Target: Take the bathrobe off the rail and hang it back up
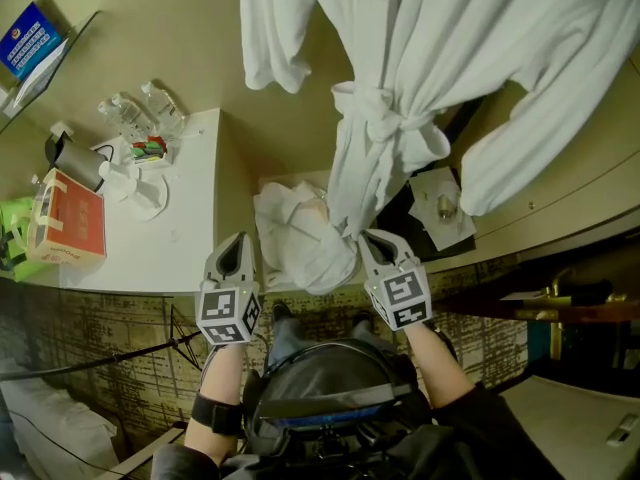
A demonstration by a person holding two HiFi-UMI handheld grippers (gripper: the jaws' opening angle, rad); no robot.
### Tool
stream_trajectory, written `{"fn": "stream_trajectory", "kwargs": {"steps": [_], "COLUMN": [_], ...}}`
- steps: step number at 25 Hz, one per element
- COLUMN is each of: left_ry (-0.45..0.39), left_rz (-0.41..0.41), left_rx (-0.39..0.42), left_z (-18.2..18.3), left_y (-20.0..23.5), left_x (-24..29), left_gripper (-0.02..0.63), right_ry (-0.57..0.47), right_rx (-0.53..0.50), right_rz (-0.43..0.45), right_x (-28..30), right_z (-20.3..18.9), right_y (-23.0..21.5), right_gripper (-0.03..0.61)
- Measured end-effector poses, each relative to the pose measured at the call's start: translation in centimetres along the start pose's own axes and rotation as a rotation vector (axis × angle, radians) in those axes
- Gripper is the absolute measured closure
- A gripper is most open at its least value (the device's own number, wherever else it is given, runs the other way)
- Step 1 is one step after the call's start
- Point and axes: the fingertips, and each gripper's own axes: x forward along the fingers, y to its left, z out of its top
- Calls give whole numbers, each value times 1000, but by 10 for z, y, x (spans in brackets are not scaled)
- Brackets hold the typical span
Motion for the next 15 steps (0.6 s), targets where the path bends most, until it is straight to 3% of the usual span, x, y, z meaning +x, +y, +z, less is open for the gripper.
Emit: {"fn": "stream_trajectory", "kwargs": {"steps": [4,9,12,15], "left_ry": [30,117,185,248], "left_rz": [-17,-66,-123,-225], "left_rx": [30,147,218,296], "left_z": [-5,-24,-43,-71], "left_y": [-11,-37,-51,-63], "left_x": [10,34,59,90], "left_gripper": [612,612,611,560], "right_ry": [13,38,68,109], "right_rx": [13,39,48,80], "right_rz": [16,66,94,71], "right_x": [4,17,36,54], "right_z": [-9,-32,-51,-73], "right_y": [-2,0,5,9], "right_gripper": [561,561,561,561]}}
